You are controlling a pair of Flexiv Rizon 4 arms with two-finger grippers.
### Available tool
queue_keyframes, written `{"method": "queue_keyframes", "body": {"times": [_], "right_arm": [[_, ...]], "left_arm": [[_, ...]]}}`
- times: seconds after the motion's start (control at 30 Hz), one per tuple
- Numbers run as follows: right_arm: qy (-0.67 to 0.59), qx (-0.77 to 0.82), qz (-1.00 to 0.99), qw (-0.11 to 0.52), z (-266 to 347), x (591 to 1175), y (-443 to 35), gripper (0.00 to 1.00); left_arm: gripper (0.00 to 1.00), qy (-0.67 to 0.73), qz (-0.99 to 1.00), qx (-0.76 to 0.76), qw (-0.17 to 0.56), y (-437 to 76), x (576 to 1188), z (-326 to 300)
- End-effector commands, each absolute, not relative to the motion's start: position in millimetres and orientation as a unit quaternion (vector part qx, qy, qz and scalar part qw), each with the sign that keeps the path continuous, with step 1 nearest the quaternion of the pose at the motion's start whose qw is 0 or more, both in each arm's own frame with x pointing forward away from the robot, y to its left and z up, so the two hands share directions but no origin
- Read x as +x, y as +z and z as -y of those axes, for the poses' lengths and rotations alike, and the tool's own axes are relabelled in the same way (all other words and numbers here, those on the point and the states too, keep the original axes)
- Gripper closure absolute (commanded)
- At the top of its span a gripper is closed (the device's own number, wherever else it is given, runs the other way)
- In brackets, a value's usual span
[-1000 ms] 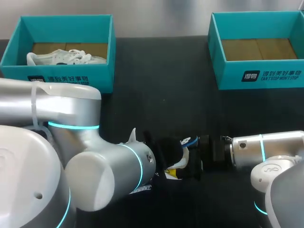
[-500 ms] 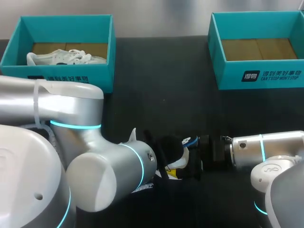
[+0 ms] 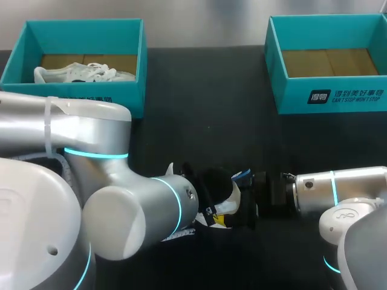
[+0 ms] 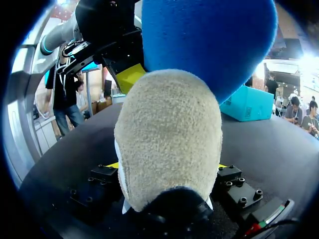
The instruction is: Take the shoe out of the shoebox, open the shoe tongue, remove and reinsert the insole, then place the shoe into the shoebox
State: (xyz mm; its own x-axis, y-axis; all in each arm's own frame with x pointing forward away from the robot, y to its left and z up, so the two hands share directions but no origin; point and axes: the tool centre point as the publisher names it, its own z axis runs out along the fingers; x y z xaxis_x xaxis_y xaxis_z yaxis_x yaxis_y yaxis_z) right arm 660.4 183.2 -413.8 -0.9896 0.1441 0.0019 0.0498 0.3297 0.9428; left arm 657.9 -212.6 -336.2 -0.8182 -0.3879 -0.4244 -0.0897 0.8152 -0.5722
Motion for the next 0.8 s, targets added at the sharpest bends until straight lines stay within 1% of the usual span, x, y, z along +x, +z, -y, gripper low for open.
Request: {"method": "queue_keyframes", "body": {"times": [0.03,0.4,0.8], "right_arm": [[0.574,0.060,-0.816,0.040,-185,660,-415,1.00],[0.574,0.060,-0.816,0.040,-185,660,-415,1.00],[0.574,0.060,-0.816,0.040,-185,660,-415,1.00]], "left_arm": [[1.00,-0.282,-0.916,-0.132,0.252,-332,667,213],[1.00,-0.320,-0.923,-0.132,0.167,-301,678,230],[1.00,-0.380,-0.915,-0.112,0.077,-261,672,247]]}}
